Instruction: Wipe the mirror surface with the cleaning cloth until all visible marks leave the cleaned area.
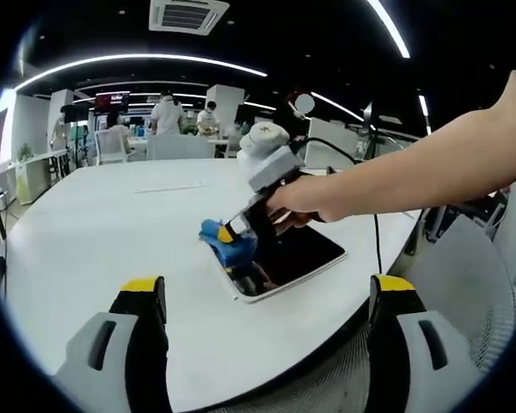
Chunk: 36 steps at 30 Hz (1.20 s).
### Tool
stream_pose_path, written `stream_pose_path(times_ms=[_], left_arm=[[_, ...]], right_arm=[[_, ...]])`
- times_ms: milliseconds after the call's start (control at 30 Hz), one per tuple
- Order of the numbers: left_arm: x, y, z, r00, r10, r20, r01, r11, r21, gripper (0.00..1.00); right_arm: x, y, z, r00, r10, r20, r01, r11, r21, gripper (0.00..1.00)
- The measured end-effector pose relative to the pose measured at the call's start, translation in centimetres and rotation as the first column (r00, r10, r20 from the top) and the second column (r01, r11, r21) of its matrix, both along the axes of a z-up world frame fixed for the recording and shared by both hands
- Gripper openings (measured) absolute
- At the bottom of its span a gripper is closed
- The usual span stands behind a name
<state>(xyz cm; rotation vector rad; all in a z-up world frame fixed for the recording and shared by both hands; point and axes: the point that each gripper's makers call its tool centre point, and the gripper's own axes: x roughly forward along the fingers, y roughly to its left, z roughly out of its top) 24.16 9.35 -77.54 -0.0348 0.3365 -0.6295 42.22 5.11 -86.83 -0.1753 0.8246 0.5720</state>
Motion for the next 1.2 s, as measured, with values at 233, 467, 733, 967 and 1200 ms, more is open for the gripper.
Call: stream_pose_path(times_ms=[233,467,733,967,1200], left_arm=[[0.1,0.2,0.1,1.0,0.012,0.009,-0.012,1.0,-0.001,0.97],[0.0,0.0,0.0,1.0,0.005,0.002,-0.005,1.0,0.0,0.96],[0.0,0.0,0.1,1.0,0.008,0.006,-0.008,1.0,-0.002,0.96],[0.0,0.0,0.2,1.0,0.009,0.009,-0.009,1.0,-0.005,0.96],[0.1,0.1,0.0,1.0,0.017,0.002,-0.017,1.0,0.01,0.95]], right_arm=[[-0.8,0.2,0.1,1.0,0.001,-0.003,-0.001,1.0,0.01,0.0],[-2.0,0.5,0.0,0.999,0.031,-0.014,-0.031,1.0,0.002,0.0],[-3.0,0.5,-0.3,0.996,0.09,-0.023,-0.09,0.996,-0.019,0.0],[-3.5,0.6,-0.3,0.995,0.1,-0.017,-0.101,0.995,-0.012,0.0],[-3.7,0.6,-0.4,0.993,0.12,-0.02,-0.12,0.993,-0.014,0.0]])
